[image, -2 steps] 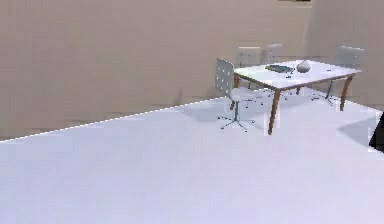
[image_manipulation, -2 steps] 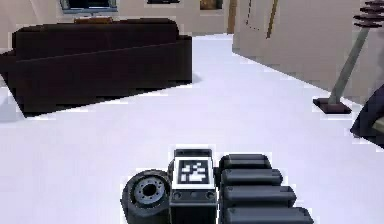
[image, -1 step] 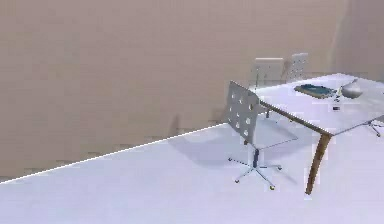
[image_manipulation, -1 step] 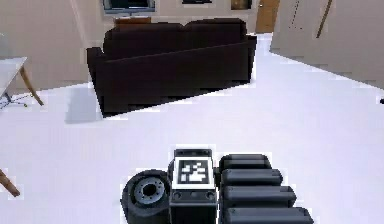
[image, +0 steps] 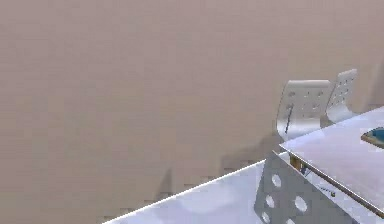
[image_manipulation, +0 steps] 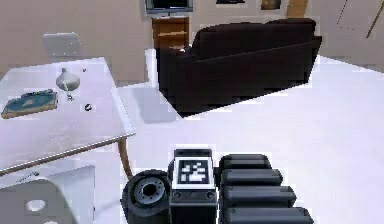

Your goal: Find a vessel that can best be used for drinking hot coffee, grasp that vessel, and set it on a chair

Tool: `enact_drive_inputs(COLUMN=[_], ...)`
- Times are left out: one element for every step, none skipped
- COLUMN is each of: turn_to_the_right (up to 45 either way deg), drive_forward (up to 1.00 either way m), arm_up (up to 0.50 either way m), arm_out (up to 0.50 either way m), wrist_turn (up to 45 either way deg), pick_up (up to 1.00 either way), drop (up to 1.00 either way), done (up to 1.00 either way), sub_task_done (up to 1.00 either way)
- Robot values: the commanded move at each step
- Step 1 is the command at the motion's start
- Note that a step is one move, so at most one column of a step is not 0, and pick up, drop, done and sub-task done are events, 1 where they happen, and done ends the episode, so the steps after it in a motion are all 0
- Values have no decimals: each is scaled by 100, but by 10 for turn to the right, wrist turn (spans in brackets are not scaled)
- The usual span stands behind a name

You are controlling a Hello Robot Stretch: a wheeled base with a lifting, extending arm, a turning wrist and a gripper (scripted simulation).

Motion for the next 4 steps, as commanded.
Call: enact_drive_inputs(turn_to_the_right=[-60, 0, 270, 0], drive_forward=[0, 80, 0, 20], arm_up=[0, 0, 0, 0], arm_out=[0, 0, 0, 0], wrist_turn=[0, 0, 0, 0], pick_up=[0, 0, 0, 0], drop=[0, 0, 0, 0], done=[0, 0, 0, 0], sub_task_done=[0, 0, 0, 0])
